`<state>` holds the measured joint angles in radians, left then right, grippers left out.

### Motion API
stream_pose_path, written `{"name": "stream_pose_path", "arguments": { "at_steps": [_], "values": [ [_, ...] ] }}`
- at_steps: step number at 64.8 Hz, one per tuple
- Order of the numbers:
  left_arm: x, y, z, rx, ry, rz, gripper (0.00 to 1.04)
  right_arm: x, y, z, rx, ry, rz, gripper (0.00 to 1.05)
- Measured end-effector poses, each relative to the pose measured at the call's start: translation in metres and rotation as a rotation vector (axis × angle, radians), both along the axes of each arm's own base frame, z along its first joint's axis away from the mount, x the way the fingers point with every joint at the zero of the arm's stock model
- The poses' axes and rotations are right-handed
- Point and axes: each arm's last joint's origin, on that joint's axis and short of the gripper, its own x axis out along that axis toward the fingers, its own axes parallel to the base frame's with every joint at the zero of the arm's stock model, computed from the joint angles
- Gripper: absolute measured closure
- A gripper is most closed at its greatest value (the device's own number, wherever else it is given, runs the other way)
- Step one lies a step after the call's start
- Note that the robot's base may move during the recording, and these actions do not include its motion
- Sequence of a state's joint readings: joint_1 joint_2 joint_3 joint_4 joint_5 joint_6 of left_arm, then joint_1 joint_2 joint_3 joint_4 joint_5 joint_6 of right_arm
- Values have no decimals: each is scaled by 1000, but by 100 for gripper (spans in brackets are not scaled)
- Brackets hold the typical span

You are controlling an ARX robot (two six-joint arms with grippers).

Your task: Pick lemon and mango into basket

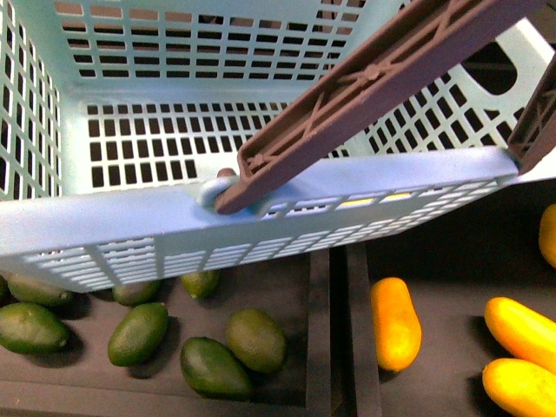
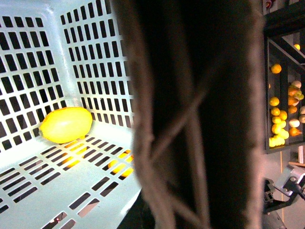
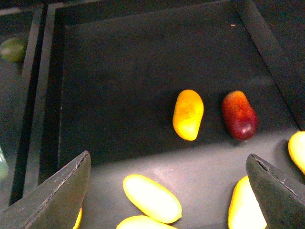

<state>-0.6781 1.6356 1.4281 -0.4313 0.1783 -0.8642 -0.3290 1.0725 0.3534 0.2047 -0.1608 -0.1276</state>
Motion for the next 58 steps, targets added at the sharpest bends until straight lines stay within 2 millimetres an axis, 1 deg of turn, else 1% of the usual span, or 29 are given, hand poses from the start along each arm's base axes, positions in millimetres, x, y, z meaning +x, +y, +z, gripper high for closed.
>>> {"name": "stream_pose_path", "arguments": {
  "at_steps": [5,8,10,19,22,30,36,42,46,50,58],
  "values": [
    [0,0,0,-2,2,-4,100,5,-10,-12,-34,64,96,9],
    [0,-1,0,-5,4,-9,100,8,-15,-21,-65,110,188,9],
    [-1,-1,0,-7,6,-12,100,10,-17,-25,-70,127,213,9],
    [-1,-1,0,-8,7,-16,100,21,-33,-49,-212,244,345,9],
    [-1,-1,0,-8,6,-15,100,27,-39,-61,-272,303,429,9],
    [-1,-1,0,-6,5,-12,100,37,-48,-81,-308,409,565,9],
    [-1,-1,0,-3,2,-7,100,47,-54,-95,-352,471,632,9],
    [-1,-1,0,-3,2,-7,100,59,-58,-109,-389,537,685,9],
    [-1,-1,0,-5,4,-10,100,71,-59,-123,-431,585,725,9],
    [-1,-1,0,-6,5,-13,100,80,-56,-134,-439,605,760,9],
    [-1,-1,0,-6,5,-13,100,92,-48,-146,-444,617,811,9]
  ]
}}
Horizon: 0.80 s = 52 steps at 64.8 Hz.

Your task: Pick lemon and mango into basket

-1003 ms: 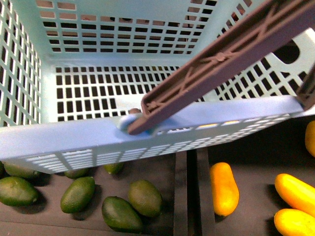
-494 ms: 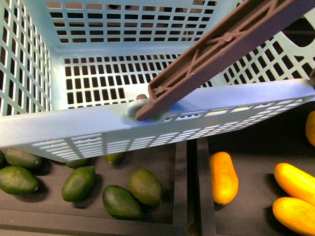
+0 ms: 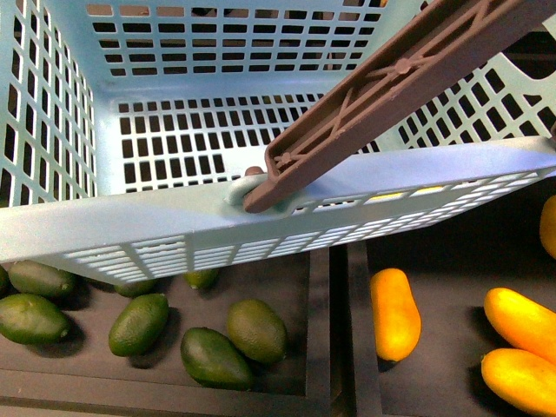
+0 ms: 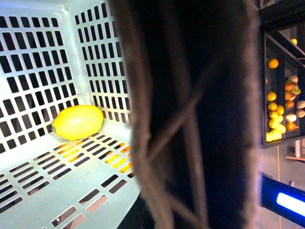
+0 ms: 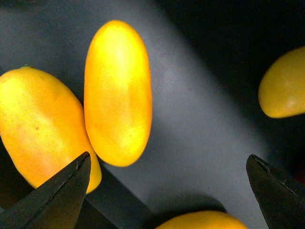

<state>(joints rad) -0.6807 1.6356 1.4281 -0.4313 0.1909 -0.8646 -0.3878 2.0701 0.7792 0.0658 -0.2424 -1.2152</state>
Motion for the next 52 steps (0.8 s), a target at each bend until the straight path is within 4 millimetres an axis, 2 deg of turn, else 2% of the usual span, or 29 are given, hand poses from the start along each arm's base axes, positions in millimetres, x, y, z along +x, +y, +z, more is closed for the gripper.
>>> {"name": "stream_pose_path", "arguments": {
  "at_steps": [12,30,52],
  "values": [
    [0,0,0,2,-1,3,100,11,13,-15,4,26,56,9],
    [0,0,0,1,-1,2,100,15,22,-30,8,44,82,9],
    [0,0,0,2,-1,3,100,24,29,-59,5,62,-14,9]
  ]
}}
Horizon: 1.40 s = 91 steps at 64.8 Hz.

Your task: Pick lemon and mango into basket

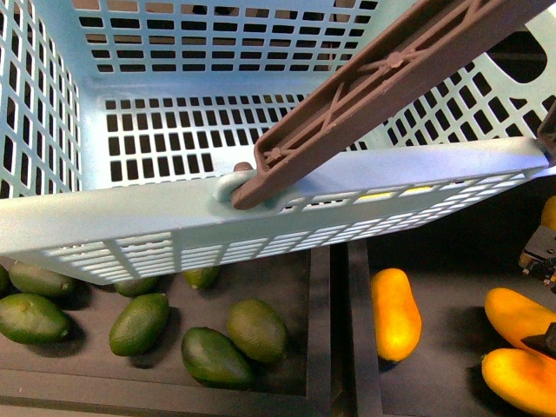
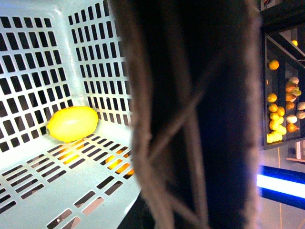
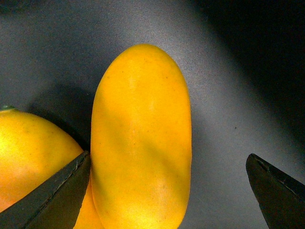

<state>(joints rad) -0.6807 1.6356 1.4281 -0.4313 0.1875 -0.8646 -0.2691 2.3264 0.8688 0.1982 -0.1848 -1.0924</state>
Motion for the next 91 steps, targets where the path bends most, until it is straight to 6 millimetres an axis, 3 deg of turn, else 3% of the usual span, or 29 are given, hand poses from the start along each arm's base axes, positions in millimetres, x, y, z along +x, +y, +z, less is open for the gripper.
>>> {"name": "stream_pose_path", "arguments": {
  "at_steps": [31,52,66,75,91],
  "values": [
    [0,0,0,-1,1,-1,100,9,7,-16,15,14,-139,9],
    [0,0,0,0,0,0,100,8,6,-20,42,15,-217,46],
    [0,0,0,0,0,0,100,6,-1,-16,90,3,-282,47],
    [0,0,0,0,0,0,100,11,-15,11,189,-95,-380,47],
    [0,0,0,0,0,0,100,23,-26,91,417,-358,-472,47]
  ]
}}
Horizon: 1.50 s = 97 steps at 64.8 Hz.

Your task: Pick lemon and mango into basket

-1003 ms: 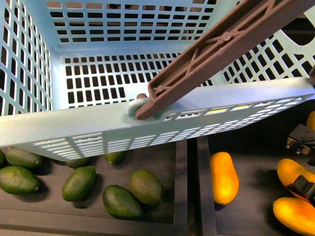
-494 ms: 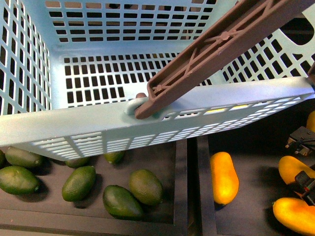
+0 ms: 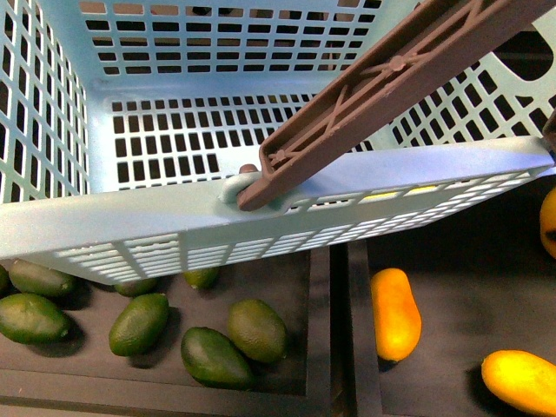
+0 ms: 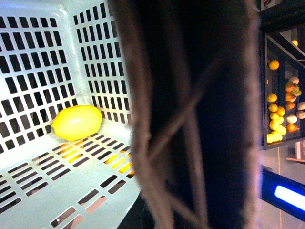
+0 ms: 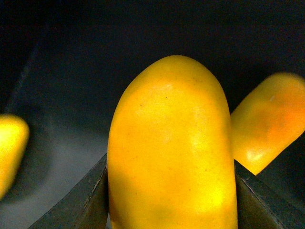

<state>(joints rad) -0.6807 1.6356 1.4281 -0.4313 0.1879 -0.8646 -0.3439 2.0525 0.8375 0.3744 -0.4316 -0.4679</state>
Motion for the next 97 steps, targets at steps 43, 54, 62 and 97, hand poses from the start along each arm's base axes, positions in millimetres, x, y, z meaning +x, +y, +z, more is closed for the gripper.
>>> {"name": "stream_pose_path", "arguments": {
  "at_steps": [43,54,62,97],
  "values": [
    [0,0,0,0,0,0,100,-28,89,188,413,-508,11,47],
    [0,0,0,0,0,1,100,-21,136,197,439,-504,76,47],
    [0,0,0,0,0,0,100,-15,156,199,444,-493,100,47],
    [1,1,-1,6,-1,8,100,-2,194,180,405,-412,83,23]
  ]
}}
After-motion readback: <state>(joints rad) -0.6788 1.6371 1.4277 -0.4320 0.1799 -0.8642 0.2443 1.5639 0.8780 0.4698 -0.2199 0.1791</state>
